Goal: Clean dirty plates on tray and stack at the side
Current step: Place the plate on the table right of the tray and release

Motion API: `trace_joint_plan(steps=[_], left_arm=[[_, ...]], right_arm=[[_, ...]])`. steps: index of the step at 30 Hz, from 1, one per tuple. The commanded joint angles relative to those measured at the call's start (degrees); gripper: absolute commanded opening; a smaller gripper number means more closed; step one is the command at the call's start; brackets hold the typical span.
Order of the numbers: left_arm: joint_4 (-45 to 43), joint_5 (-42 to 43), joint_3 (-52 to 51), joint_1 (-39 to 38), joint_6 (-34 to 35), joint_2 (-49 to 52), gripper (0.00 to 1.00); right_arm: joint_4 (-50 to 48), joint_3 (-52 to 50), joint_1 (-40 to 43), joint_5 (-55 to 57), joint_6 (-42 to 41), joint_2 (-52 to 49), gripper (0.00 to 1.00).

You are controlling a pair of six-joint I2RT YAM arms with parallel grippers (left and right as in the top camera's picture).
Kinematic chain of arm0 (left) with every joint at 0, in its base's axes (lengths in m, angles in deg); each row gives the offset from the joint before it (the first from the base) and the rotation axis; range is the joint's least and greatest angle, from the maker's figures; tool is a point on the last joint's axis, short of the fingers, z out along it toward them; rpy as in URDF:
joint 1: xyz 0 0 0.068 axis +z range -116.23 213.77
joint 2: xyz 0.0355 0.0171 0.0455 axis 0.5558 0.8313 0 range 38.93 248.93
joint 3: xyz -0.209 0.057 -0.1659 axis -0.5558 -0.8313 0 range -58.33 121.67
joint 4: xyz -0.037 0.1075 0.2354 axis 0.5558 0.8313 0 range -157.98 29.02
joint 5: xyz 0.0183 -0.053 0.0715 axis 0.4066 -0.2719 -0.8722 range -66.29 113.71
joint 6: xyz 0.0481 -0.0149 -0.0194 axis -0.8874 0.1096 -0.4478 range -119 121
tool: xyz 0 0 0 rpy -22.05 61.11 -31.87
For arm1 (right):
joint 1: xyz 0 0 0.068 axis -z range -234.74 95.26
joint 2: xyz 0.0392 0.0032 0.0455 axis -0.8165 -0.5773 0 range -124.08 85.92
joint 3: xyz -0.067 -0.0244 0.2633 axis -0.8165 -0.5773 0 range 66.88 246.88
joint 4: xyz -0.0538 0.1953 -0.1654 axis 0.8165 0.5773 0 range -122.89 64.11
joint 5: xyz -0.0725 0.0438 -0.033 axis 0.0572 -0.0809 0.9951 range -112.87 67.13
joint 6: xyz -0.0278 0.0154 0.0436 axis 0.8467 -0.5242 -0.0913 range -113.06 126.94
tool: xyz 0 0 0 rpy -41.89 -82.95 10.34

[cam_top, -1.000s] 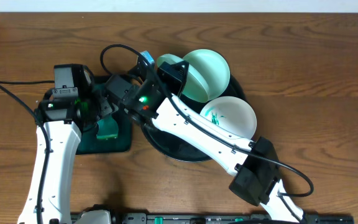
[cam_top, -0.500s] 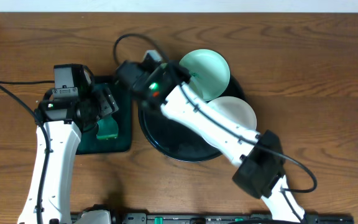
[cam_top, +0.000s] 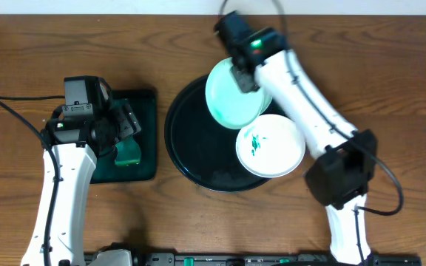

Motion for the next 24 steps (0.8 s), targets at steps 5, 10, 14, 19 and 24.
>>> trace_joint_plan(steps=[5,10,14,19,24], left_arm=[[0.1,0.1,0.9,0.0,0.7,-0.1,0.82],[0.2,0.1,0.9,0.0,0.7,-0.1,0.82],[0.1,0.1,0.9,0.0,0.7,-0.1,0.82],[0.2,0.1,0.9,0.0,0.7,-0.1,0.82],[0.1,0.1,0.9,0.0,0.7,-0.1,0.82]], right_arm=[[-0.7,1.2,14.1,-13.9,-5.3,7.2,0.01],[0.9,1.2,25.1,-19.3,-7.8,6.9,0.01],[1.4,1.2,33.9,-21.7,-9.7,6.7,0.01],[1.6,0.9,41.9,-21.7,-10.5,6.0,0.01],[1.6,-0.3,47.1,-21.7,-9.6,3.3,0.01]])
